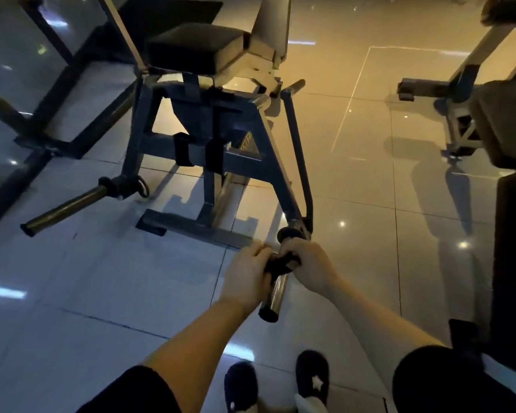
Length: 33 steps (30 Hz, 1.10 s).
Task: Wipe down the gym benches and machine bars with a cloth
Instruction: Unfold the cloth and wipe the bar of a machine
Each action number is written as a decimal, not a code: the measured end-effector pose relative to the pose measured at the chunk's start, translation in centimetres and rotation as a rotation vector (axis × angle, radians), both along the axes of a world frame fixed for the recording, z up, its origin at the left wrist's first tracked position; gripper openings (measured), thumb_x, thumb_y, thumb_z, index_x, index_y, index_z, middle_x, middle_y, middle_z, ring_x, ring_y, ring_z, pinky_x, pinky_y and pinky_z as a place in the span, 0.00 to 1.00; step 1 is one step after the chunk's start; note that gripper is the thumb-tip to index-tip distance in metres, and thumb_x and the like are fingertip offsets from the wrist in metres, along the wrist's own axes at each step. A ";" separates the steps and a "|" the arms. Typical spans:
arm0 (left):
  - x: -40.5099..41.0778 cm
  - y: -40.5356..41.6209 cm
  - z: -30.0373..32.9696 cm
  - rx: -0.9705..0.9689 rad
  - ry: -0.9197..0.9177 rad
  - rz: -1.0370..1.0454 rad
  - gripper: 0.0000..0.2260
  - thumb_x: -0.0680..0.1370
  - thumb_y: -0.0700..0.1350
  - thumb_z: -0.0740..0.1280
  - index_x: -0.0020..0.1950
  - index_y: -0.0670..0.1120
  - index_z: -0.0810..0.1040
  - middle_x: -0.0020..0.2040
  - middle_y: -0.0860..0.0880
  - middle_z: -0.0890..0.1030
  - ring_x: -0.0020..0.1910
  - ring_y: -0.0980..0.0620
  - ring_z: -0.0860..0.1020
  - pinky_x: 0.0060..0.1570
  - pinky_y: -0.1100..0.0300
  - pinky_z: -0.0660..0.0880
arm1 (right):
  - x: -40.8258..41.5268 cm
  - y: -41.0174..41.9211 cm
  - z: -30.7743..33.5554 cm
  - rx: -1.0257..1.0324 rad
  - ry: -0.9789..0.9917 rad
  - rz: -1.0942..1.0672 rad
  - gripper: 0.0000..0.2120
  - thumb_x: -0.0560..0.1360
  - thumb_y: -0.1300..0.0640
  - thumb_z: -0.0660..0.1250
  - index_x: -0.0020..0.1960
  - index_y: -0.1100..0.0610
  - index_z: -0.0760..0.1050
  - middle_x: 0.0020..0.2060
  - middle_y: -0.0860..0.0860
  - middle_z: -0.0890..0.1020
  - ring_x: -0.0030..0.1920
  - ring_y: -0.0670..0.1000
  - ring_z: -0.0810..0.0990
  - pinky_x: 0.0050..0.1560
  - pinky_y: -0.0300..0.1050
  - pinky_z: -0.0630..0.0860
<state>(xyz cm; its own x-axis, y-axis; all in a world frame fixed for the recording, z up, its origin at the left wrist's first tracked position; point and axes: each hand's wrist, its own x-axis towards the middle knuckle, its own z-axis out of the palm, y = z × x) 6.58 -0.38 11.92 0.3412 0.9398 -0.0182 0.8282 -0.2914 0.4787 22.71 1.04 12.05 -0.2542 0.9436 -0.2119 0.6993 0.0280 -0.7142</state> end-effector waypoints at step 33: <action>0.8 -2.6 -17.3 -0.476 -0.136 0.254 0.16 0.80 0.44 0.64 0.68 0.48 0.70 0.65 0.48 0.74 0.61 0.51 0.74 0.59 0.65 0.68 | -1.7 -4.9 -16.8 -0.283 -0.008 -0.163 0.25 0.77 0.67 0.63 0.73 0.56 0.68 0.70 0.55 0.69 0.70 0.56 0.68 0.71 0.46 0.66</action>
